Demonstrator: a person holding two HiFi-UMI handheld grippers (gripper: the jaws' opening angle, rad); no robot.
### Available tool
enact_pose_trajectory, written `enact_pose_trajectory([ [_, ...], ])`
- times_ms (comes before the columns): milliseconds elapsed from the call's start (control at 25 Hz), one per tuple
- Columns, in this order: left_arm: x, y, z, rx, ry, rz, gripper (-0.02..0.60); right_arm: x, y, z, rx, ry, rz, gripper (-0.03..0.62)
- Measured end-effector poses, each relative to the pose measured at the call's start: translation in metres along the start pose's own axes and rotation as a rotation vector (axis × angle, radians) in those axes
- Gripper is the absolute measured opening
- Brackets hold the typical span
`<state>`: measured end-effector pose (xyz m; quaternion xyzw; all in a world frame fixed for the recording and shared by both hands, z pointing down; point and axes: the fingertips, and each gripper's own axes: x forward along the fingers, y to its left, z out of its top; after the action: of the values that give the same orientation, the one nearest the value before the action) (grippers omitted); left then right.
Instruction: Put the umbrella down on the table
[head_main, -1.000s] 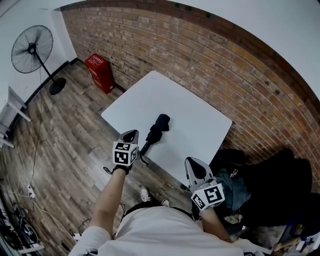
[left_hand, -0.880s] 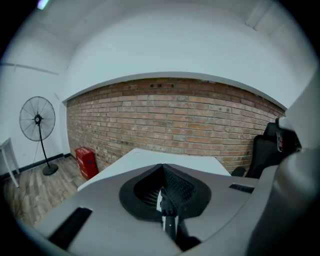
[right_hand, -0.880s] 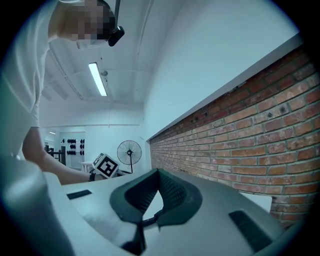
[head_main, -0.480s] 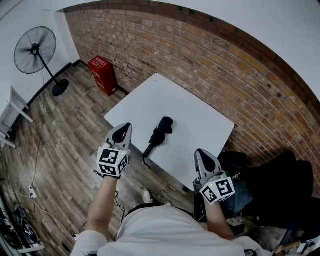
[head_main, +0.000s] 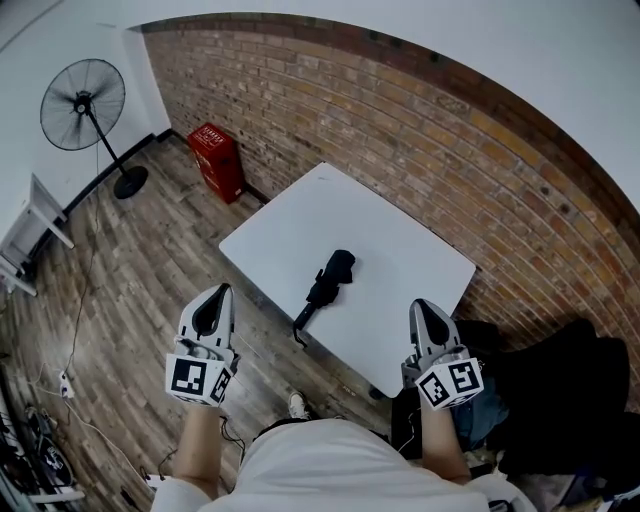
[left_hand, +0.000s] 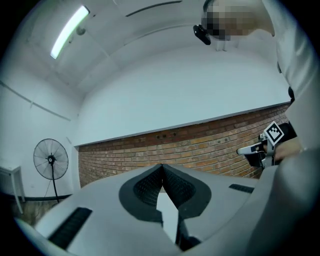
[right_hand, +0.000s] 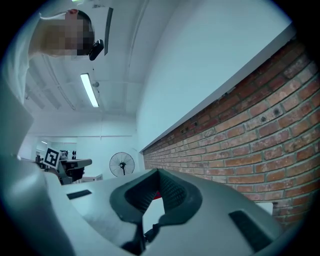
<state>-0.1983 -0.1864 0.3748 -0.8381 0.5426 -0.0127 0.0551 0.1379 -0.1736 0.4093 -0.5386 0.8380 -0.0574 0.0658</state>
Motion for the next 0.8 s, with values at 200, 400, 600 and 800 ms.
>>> enact_pose_trajectory([
  [200, -0.050, 0.016, -0.008, -0.017, -0.001, 0.113, 0.025, -0.005, -0.010, 0.005, -0.012, -0.005, -0.035, 0.020],
  [400, -0.089, 0.015, -0.024, -0.104, 0.010, 0.235, 0.025, -0.014, -0.015, 0.006, -0.091, 0.015, -0.049, 0.019],
  [600, -0.076, 0.000, -0.025, -0.069, 0.011, 0.183, 0.024, -0.011, 0.001, 0.001, -0.167, 0.042, -0.023, 0.020],
  [800, -0.061, 0.006, -0.008, -0.021, -0.021, 0.148, 0.025, -0.009, 0.008, 0.002, -0.175, 0.046, -0.003, 0.018],
])
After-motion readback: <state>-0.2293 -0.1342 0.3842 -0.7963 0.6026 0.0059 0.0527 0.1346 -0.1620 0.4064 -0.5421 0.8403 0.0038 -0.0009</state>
